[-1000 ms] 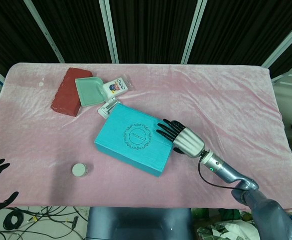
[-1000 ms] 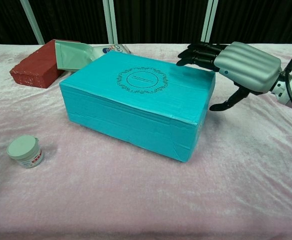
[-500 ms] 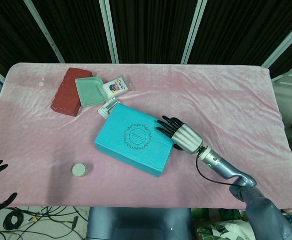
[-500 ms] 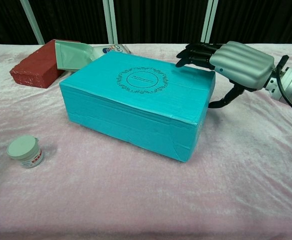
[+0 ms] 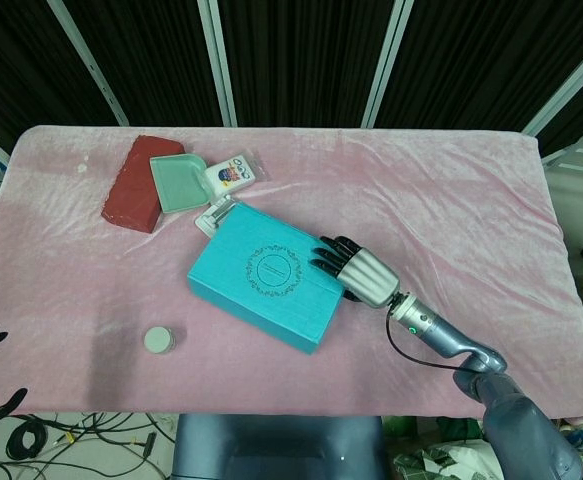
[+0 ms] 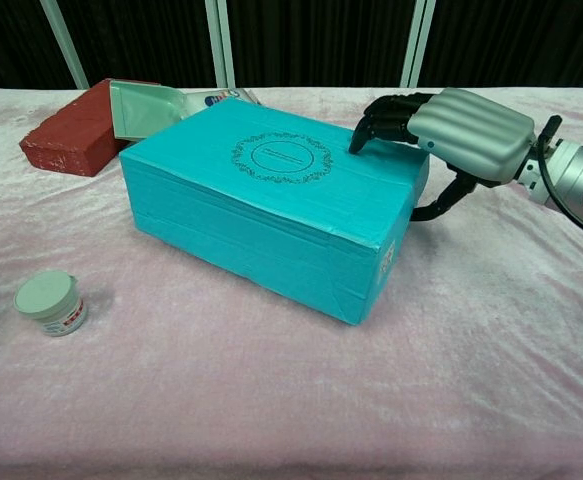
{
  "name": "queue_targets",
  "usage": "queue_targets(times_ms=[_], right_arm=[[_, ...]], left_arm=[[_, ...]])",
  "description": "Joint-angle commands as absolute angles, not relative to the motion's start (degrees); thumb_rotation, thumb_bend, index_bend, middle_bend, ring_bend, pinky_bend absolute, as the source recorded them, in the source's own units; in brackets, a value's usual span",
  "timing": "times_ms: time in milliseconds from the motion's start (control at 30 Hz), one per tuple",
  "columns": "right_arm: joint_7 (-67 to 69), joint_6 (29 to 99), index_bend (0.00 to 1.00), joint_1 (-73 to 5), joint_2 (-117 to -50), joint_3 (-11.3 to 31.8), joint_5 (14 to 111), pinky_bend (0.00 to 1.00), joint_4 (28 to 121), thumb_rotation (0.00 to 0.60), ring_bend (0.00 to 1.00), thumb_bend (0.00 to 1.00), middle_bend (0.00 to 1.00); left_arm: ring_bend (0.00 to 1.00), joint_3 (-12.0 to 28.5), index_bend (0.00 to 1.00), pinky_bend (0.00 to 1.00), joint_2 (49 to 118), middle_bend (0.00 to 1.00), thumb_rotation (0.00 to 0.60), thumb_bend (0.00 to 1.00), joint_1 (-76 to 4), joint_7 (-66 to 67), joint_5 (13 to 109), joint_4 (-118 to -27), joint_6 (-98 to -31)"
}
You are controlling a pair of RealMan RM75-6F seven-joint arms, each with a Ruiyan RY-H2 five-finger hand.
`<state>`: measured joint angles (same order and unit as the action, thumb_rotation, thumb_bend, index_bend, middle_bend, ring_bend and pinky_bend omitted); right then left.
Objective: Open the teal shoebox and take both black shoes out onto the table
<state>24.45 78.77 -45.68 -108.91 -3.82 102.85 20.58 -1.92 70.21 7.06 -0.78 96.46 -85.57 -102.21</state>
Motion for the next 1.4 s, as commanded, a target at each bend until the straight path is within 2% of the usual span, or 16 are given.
queue_targets(times_ms=[33,267,467,567,900,1400], right_arm=[[25.1,79.2,0.43,-45.5,-108.9,-3.9,102.6,0.23,20.7,0.600,0.19,0.16,0.38],[27.3,80.9,0.45,-45.1,-107.6,-3.7,101.7,0.25,22.5,0.600,0.23,0.33,0.40],[29.2,81.2,0.45,-44.8,-105.9,-3.4,100.8,0.26,25.2,0.600,0.25,0.53,0.41],[29.9,81.1,0.45,-44.7,-105.1,-3.1,100.2,0.26,26.7,0.600,0.26,0.57,0.41],[35.6,76.7,0.45,-44.0,-101.3,-1.3,96.4,0.26,35.4,0.600,0.27,0.65,0.41],[51.0,57.6,0.45,-46.8,-84.6,-0.1,89.1,0.26,62.4,0.600,0.27,0.72,0.40]], left_arm=[[0.10,-1.9,0.22,0.16,70.2,0.16,0.600,0.00,7.2,-0.9,96.5,-85.5,-102.5],[0.10,-1.8,0.22,0.15,70.2,0.16,0.600,0.00,7.2,-0.7,97.1,-85.8,-102.8],[0.10,-1.7,0.22,0.15,70.2,0.16,0.600,0.00,7.0,-0.4,97.4,-86.2,-102.7],[0.10,-1.6,0.22,0.15,70.1,0.16,0.600,0.00,7.0,-0.2,97.5,-86.4,-102.6],[0.10,-1.7,0.22,0.15,70.1,0.15,0.600,0.00,7.0,-0.1,97.6,-86.8,-102.5],[0.10,-1.6,0.21,0.14,69.8,0.14,0.600,0.00,6.4,0.8,98.0,-88.5,-101.5]])
